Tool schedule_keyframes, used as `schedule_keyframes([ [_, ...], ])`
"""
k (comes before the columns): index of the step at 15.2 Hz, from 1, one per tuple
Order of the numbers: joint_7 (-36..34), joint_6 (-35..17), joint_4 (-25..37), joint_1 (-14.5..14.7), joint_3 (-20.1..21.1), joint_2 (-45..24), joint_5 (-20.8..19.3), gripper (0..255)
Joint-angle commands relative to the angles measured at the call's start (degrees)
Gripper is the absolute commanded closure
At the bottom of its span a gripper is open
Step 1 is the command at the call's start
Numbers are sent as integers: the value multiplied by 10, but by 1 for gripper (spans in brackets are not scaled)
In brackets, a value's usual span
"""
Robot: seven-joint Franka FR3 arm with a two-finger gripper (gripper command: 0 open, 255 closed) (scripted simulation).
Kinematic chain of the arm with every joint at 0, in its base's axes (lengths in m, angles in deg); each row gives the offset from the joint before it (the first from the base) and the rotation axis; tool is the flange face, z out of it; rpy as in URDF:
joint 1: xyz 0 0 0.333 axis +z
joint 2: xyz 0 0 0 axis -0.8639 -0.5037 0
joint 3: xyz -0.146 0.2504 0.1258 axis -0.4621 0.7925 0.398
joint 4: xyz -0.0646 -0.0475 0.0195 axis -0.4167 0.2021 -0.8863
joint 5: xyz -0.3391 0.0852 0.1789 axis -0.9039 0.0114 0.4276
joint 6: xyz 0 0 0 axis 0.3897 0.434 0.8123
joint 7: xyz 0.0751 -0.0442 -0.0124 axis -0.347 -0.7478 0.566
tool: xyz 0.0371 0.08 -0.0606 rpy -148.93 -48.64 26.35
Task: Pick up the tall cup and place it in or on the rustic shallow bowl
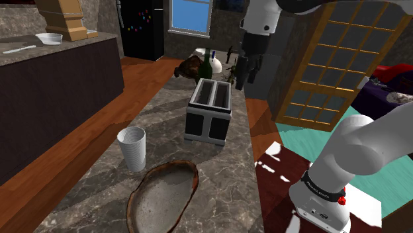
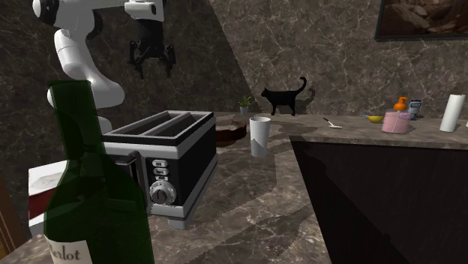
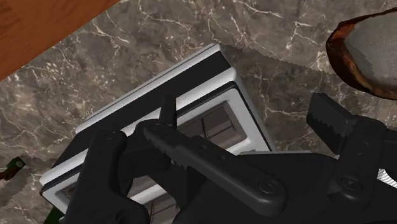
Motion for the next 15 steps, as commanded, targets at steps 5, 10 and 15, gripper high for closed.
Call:
schedule_keyframes([
  [5, -65, -68, 32, 9, 55, -95, 17, 0],
  [10, -121, -119, 79, 15, 97, -190, 10, 0],
  [15, -182, -158, 144, 24, 131, -294, -18, 0],
])
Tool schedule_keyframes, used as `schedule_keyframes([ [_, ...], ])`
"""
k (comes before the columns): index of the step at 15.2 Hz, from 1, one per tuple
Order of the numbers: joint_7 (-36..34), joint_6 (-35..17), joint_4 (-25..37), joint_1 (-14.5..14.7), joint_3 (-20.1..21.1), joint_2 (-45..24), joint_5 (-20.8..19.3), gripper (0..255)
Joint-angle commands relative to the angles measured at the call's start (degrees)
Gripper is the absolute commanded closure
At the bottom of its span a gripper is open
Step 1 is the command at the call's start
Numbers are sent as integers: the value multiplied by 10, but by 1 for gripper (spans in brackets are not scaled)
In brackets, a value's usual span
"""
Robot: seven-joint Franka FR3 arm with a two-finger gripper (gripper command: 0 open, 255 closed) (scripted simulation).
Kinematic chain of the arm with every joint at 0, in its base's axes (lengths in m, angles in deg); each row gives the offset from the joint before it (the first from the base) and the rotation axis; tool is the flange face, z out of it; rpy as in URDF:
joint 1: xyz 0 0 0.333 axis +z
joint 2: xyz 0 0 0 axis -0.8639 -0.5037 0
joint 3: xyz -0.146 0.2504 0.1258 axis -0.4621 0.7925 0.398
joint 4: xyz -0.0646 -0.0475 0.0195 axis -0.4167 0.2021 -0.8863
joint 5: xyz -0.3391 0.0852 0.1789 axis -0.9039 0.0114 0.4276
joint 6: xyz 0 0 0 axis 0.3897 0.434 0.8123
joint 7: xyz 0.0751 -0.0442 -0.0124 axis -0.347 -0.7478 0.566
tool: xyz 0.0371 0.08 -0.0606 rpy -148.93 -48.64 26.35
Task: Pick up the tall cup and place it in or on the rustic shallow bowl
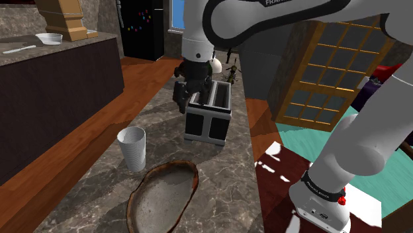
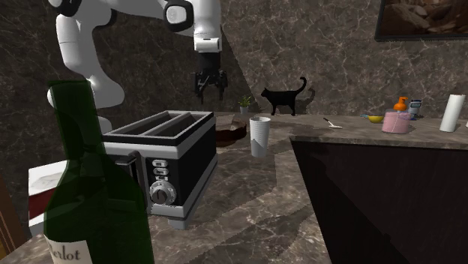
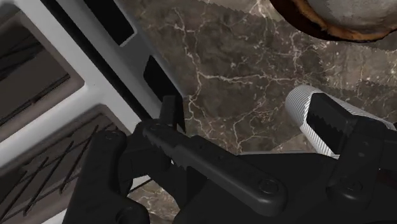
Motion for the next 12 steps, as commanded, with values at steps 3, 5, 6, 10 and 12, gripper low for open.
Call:
schedule_keyframes([
  [3, -54, -23, 67, 14, 22, -93, -34, 0],
  [5, -79, -30, 103, 25, 28, -139, -54, 0],
  [6, -91, -32, 123, 31, 29, -162, -64, 0],
  [10, -135, -32, 212, 64, 29, -257, -104, 0],
  [12, -154, -27, 263, 84, 26, -305, -123, 0],
])
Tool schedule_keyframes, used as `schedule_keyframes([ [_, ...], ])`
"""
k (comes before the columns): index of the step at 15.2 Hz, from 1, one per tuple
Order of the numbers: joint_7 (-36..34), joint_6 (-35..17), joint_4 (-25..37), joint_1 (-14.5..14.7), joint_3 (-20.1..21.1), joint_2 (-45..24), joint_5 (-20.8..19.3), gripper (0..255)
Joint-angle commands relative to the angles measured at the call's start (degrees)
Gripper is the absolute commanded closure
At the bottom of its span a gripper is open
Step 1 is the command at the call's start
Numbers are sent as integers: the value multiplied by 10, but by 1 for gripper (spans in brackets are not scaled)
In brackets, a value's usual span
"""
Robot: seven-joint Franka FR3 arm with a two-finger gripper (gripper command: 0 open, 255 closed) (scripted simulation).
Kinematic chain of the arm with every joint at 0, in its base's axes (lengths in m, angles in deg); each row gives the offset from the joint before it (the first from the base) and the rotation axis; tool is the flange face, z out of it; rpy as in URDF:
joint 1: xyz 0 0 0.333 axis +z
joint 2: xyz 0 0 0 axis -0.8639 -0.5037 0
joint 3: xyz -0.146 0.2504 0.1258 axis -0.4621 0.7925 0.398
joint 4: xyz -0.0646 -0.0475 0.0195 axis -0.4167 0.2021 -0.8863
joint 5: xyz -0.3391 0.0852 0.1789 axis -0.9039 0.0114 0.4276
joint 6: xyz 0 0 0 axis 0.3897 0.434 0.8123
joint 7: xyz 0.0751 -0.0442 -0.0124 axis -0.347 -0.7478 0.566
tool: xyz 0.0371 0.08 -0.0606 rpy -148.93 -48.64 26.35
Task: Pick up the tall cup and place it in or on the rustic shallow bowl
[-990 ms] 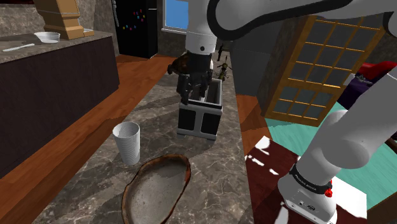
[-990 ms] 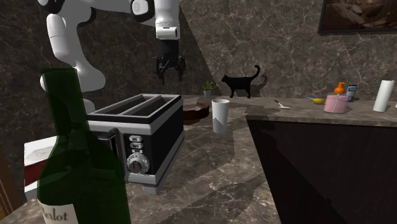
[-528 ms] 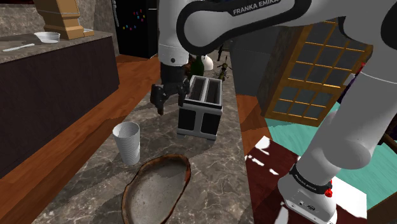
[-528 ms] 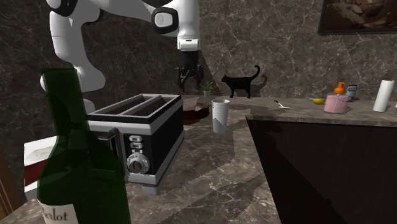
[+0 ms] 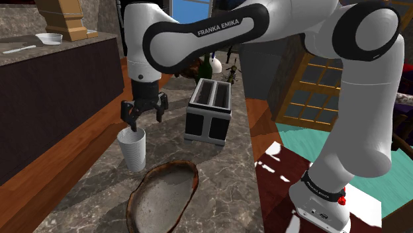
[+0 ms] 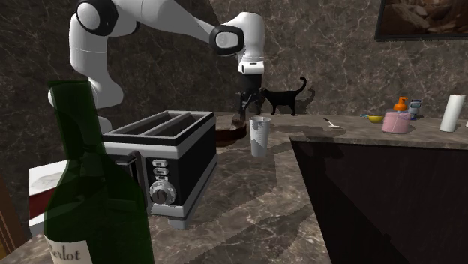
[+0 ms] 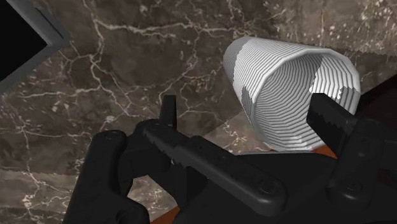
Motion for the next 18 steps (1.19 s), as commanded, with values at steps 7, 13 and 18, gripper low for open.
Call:
schedule_keyframes([
  [7, -17, -35, 10, 17, -6, -47, -19, 0],
  [13, -18, -45, 4, 18, -7, -52, -21, 0],
  [18, -18, -45, 4, 18, -7, -52, -21, 255],
])
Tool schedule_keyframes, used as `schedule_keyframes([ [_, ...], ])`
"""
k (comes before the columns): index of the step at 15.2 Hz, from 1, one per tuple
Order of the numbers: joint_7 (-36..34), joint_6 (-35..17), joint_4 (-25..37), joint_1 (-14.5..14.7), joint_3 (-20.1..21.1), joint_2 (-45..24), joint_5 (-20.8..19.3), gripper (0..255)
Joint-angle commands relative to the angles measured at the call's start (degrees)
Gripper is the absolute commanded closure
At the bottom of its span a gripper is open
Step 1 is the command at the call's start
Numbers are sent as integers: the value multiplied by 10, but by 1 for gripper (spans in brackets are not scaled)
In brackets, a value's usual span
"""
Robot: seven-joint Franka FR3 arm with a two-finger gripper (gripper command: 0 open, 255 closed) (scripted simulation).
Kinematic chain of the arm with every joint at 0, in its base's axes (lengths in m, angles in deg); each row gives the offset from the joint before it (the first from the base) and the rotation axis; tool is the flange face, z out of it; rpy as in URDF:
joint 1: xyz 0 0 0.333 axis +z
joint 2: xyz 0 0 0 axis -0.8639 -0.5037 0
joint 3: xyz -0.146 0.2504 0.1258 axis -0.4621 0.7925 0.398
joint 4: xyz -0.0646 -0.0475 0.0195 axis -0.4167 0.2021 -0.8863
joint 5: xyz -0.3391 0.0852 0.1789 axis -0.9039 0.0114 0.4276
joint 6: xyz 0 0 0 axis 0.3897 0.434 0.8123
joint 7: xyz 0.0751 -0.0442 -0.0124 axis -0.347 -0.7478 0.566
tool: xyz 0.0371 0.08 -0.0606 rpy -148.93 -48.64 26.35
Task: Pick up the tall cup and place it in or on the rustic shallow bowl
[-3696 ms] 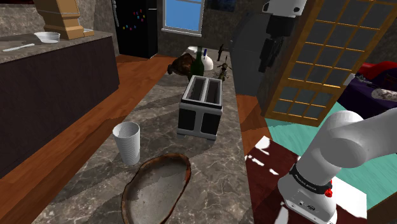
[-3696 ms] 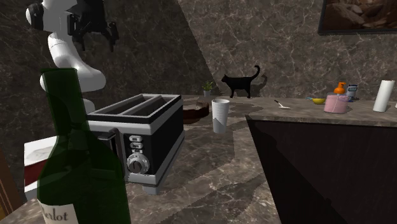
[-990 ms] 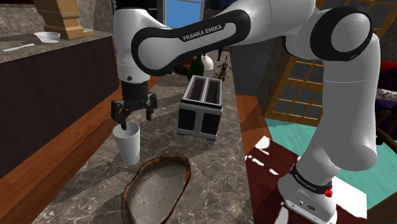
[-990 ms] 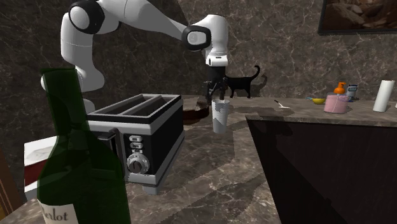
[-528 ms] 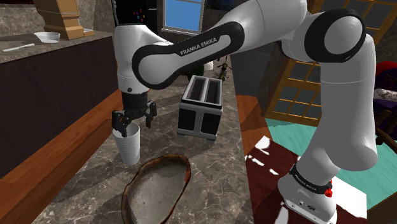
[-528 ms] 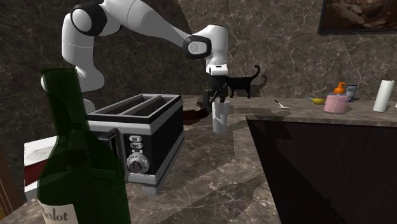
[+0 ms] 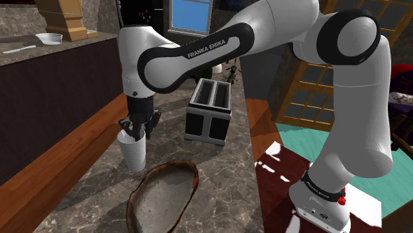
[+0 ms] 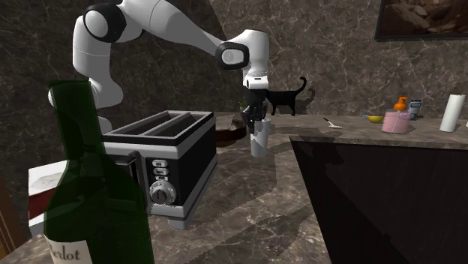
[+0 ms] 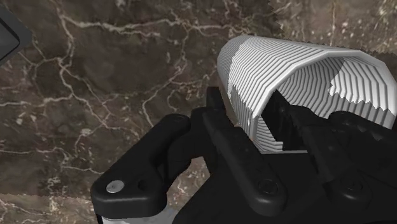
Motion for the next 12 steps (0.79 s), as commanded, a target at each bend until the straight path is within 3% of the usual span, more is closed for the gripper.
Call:
schedule_keyframes([
  [1, 0, 0, 0, 0, 0, 0, 0, 255],
  [8, 0, 0, 0, 0, 0, 0, 0, 255],
  [12, 2, 26, 16, -1, 3, 11, 5, 255],
])
